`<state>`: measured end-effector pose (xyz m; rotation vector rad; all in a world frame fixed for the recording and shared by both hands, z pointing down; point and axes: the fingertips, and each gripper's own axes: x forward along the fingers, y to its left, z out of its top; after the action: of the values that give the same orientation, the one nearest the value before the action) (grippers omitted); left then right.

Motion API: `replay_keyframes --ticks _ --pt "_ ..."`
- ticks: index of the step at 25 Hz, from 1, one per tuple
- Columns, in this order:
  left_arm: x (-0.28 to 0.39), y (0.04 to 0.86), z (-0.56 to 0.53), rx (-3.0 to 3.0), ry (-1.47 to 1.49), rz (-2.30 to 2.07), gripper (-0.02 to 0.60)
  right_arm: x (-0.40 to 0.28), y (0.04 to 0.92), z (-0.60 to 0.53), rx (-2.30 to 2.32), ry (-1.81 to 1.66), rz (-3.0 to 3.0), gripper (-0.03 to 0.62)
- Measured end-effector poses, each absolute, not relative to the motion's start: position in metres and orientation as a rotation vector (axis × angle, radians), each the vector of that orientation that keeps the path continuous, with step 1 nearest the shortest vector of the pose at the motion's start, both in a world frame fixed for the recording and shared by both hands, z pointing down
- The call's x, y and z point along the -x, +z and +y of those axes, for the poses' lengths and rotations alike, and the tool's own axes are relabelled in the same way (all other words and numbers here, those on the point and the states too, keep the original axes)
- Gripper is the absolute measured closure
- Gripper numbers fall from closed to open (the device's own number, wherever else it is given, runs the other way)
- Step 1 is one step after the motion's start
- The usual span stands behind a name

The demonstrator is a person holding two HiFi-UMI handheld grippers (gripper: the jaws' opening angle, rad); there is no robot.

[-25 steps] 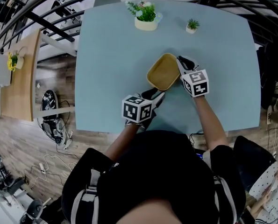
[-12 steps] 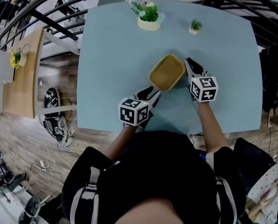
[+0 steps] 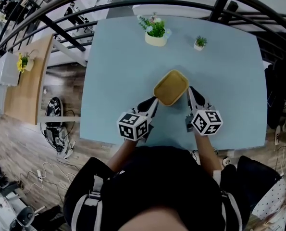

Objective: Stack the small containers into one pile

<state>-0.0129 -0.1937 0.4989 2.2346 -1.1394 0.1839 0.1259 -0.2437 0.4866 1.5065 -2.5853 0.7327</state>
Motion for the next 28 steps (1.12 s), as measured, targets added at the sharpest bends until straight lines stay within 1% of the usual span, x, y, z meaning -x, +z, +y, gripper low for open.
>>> replay_keyframes --ticks 4,13,18,28 --pt "0.019 0.483 -0.196 -2.295 0.178 -1.195 0.554 -0.119 0.475 -0.227 -1.501 0.747 -2.629 0.586" --pt "0.012 0.427 -0.214 -2.561 0.27 -1.333 0.554 -0.118 0.436 -0.213 -1.478 0.513 -2.706 0.586" --pt "0.003 0.426 -0.212 -2.556 0.242 -1.293 0.554 -0.123 0.425 -0.207 -1.489 0.555 -2.737 0.586" --pt "-0.008 0.421 -0.215 -2.547 0.226 -1.262 0.554 -0.136 0.416 -0.203 -1.545 0.518 -2.738 0.586"
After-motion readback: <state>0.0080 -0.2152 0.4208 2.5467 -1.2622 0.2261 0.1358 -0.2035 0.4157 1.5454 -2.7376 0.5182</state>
